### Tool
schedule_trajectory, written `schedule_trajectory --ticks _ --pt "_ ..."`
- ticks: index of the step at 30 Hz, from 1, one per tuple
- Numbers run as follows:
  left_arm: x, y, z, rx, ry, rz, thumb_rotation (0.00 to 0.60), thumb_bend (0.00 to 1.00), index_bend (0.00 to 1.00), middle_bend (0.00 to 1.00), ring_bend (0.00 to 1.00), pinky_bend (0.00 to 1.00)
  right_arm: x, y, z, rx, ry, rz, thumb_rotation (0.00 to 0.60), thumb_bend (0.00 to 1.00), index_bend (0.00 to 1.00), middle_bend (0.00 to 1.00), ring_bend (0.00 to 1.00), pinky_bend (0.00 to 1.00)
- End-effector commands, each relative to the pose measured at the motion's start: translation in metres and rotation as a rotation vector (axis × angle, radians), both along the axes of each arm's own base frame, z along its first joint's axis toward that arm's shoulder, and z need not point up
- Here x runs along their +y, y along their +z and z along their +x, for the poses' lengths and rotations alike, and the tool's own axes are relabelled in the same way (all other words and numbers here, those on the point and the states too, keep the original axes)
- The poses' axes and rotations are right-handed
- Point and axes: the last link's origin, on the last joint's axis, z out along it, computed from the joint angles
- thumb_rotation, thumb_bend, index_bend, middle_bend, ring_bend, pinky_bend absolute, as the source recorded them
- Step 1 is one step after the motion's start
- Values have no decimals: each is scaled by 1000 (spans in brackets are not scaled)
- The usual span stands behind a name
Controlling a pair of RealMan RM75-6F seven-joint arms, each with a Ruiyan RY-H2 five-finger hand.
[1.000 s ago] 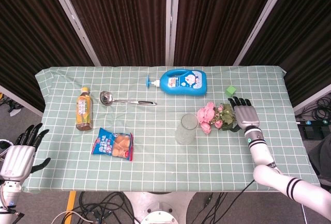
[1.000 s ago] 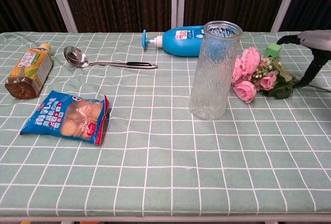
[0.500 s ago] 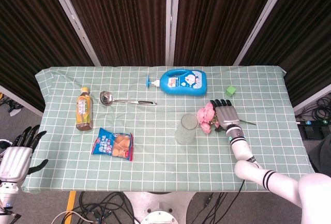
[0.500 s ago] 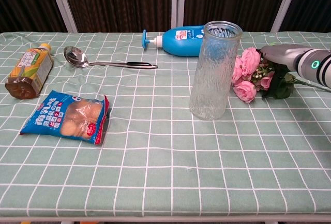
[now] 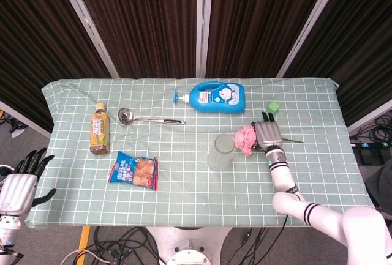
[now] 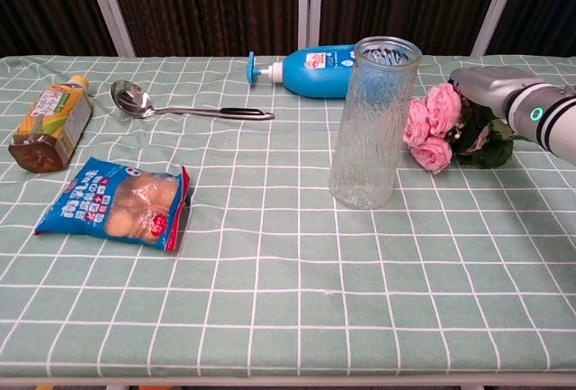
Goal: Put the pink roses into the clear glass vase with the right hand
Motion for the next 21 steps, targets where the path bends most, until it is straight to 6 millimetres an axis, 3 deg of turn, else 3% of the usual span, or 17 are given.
schedule_trajectory --ticks 1,10,16,21 --pt "1 0 0 2 -1 -1 600 177 146 22 0 194 0 3 -1 -6 -3 -6 600 173 600 533 108 0" --pt "2 1 3 3 -8 -2 600 176 146 22 0 194 1 31 4 -66 16 -69 600 209 684 601 160 0" --pt "3 -1 5 5 -11 -7 600 176 146 22 0 194 3 91 43 -211 107 -186 600 208 684 599 168 0" --pt "5 -2 7 2 -9 -8 600 176 146 22 0 194 16 148 82 -386 199 -286 600 207 685 599 181 0"
